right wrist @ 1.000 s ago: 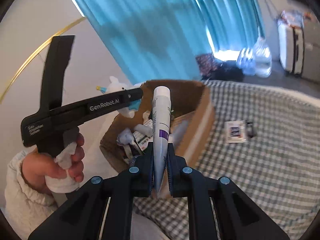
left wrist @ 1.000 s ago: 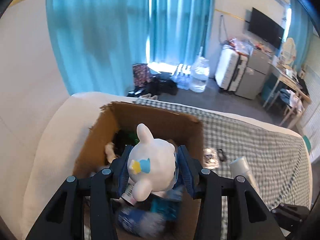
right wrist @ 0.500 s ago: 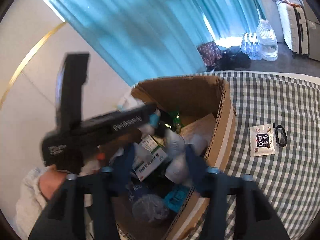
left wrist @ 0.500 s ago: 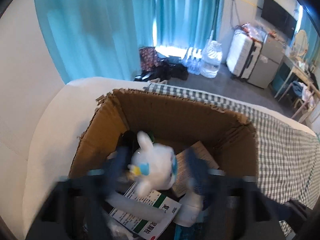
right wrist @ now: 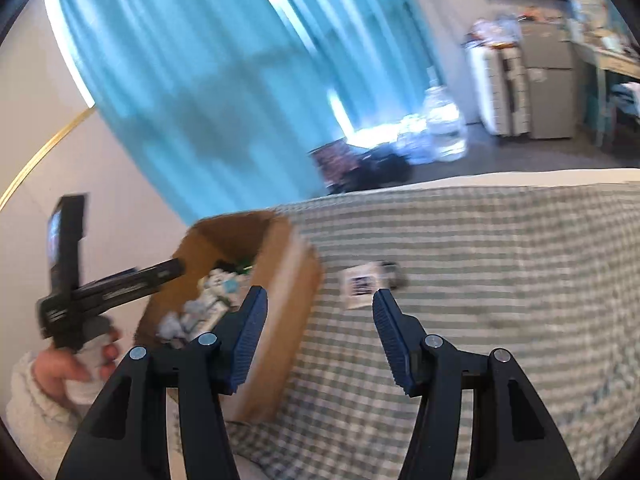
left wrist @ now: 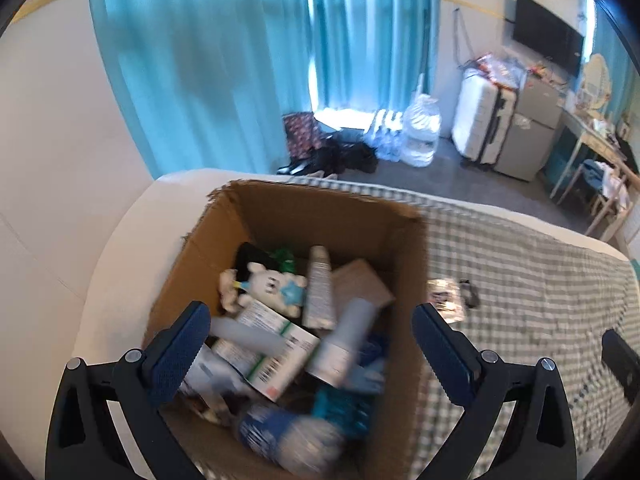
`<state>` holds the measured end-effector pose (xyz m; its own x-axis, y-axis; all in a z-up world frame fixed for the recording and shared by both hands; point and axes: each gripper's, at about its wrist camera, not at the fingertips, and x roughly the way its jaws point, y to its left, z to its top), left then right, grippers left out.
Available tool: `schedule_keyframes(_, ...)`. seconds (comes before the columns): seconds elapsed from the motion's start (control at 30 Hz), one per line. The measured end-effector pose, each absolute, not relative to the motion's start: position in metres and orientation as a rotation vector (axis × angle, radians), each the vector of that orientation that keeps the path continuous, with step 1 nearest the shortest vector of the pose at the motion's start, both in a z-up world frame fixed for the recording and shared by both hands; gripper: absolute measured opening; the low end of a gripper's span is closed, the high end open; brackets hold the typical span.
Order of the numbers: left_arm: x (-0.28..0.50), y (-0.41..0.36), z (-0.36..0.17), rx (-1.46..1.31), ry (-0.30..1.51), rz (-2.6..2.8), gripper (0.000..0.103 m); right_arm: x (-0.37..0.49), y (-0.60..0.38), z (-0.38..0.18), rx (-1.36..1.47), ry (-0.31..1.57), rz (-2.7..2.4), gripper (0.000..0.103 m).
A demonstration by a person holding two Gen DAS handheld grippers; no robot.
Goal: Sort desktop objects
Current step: 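Move both open tools back over the packet and hair tie on the bed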
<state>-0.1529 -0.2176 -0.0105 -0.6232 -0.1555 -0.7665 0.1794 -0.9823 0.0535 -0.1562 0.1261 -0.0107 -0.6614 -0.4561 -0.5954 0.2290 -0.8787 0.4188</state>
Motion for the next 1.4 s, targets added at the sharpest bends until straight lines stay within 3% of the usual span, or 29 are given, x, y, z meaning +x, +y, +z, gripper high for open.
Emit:
schedule_keyframes(0.13,-0.127,-0.175,0.005,1.203,0.019,-2.719,0.103,-0.13,0.177,0.009,0.952,-0.509,-2.609,0.056)
schedule_keyframes(0.3,-0.089,-0.114,0.008,1.13,0.028,-2.792,0.103,-0.093,0.212,0.025,0.859,-0.466,-2.702,0.061)
schedule_keyframes(0.6,-0.067,-0.046,-0.046,1.207,-0.004,-2.817,0.103,-0.063,0.241,0.006,0.788,-0.383,-2.765,0.062)
schedule_keyframes(1.17,-0.127,-0.038,-0.141,1.298,-0.056,-2.767,0.103,-0.114,0.271,-0.083,0.995,-0.454,-2.674,0.062)
schedule_keyframes(1.3,-0.148,-0.039,-0.161,1.289,-0.132,-2.766,0.103,-0.135,0.26,-0.1,1.056,-0.404,-2.644,0.062)
schedule_keyframes(1.4,-0.169,-0.049,-0.177,1.31,-0.083,-2.722,0.103,-0.148,0.245,-0.107,1.07,-0.341,-2.625,0.062)
